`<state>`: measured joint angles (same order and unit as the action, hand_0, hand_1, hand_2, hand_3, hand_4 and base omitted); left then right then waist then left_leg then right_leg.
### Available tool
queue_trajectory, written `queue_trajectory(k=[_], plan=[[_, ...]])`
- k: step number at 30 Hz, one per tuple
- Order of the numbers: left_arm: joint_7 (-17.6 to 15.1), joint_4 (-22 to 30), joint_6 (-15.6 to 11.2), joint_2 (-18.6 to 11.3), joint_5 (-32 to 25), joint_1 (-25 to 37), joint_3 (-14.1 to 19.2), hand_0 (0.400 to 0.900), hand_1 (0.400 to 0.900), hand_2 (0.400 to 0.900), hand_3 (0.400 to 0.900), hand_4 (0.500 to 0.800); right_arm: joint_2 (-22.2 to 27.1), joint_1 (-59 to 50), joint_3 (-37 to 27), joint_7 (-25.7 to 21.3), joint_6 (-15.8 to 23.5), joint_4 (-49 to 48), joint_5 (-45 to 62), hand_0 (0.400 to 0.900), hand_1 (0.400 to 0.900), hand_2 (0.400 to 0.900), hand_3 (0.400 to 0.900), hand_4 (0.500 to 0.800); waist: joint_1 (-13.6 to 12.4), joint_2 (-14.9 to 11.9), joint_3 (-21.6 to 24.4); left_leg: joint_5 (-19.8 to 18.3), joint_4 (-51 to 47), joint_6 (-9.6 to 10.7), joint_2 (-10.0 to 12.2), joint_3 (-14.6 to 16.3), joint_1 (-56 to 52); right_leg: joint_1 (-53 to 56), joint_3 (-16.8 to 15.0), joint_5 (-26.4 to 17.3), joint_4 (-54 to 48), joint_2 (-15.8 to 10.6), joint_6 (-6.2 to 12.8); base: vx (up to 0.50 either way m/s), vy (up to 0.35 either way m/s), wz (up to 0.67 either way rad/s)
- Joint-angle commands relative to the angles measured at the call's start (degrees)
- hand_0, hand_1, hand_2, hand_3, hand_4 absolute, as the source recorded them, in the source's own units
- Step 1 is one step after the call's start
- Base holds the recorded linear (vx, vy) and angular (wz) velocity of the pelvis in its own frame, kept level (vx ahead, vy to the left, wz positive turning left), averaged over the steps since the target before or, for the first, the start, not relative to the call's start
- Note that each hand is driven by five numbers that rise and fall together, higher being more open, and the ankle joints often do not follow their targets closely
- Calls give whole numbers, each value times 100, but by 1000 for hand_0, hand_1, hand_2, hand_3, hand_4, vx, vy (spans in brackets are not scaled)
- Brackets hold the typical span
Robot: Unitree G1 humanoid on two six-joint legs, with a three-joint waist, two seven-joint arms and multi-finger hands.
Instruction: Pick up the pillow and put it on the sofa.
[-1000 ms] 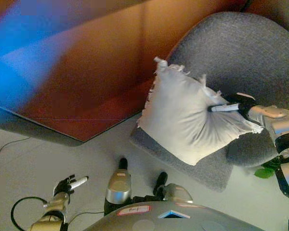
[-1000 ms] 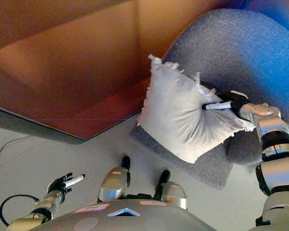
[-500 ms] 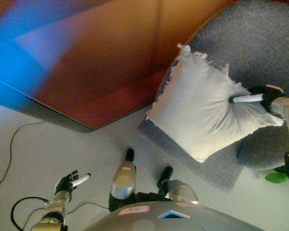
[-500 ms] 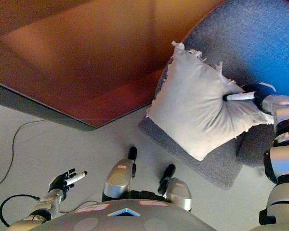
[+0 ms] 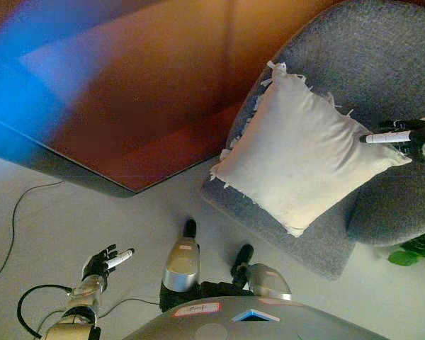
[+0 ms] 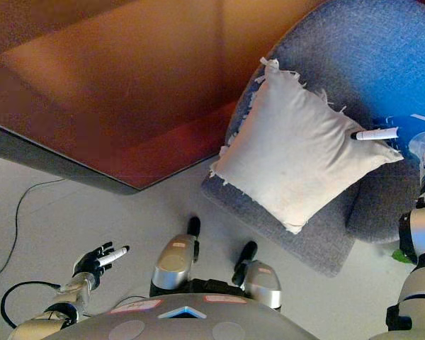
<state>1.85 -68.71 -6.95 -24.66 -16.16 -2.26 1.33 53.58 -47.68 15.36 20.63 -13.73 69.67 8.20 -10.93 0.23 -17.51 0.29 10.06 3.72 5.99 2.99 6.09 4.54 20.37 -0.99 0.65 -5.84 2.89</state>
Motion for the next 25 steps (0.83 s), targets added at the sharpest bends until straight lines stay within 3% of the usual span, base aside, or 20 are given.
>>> queue_trajectory(k=[1, 4, 8, 13, 17, 22, 25], plan=[[-122, 14, -88, -211, -192, -292, -342, 900, 900, 900, 900, 800, 902, -2, -52, -511, 24, -370, -105, 900, 900, 900, 900, 800, 41, 8, 588, 690, -579, 300, 114, 115, 244, 15, -87, 853, 931, 166, -175, -22, 31, -17], [-98, -77, -92, -210, -178, -249, -330, 900, 900, 900, 900, 800, 965, 269, -260, -704, -75, -471, 74, 900, 900, 900, 900, 800, 146, -56, 675, 659, -637, 270, 94, 202, 155, 73, -165, 822, 846, 167, -139, -43, 42, -17], [-108, -121, 31, -164, -250, -134, -365, 900, 900, 900, 900, 800, 946, 1084, -842, -810, 163, -621, 288, 900, 900, 900, 900, 800, 359, -135, 813, 581, -776, 217, 94, 345, -76, 102, -280, 750, 745, 153, -65, -57, 51, -17], [-169, -156, 175, -122, -332, 61, -366, 900, 900, 900, 900, 800, 542, 2219, -1512, -916, 453, -959, 702, 900, 900, 900, 900, 800, 676, -204, 1030, 441, -1000, 137, 117, 543, -470, 66, -459, 578, 561, 141, 43, -55, 47, -17], [-193, -215, 254, -42, -339, 203, -356, 900, 900, 900, 900, 800, -10, 2895, -1696, -929, 709, -1214, 770, 900, 900, 900, 900, 800, 893, -227, 1152, 332, -1158, 107, 109, 695, -762, 29, -566, 445, 389, 125, 102, -33, 44, -17], [-286, -251, 329, 92, -423, 302, -272, 900, 900, 900, 900, 800, -1051, 3760, -1769, -900, 1150, -1398, 683, 900, 900, 900, 900, 800, 1100, -239, 1289, 231, -1318, 57, 81, 869, -1019, -34, -681, 312, 236, 110, 180, -18, 54, -18], [-323, -273, 358, 175, -334, 310, -250, 900, 900, 900, 900, 800, -1706, 4149, -1689, -1138, 1292, -1252, 653, 900, 900, 900, 900, 800, 1165, -244, 1354, 179, -1380, 1, 58, 936, -1112, -35, -722, 298, 220, 124, 203, 2, 17, -4]])
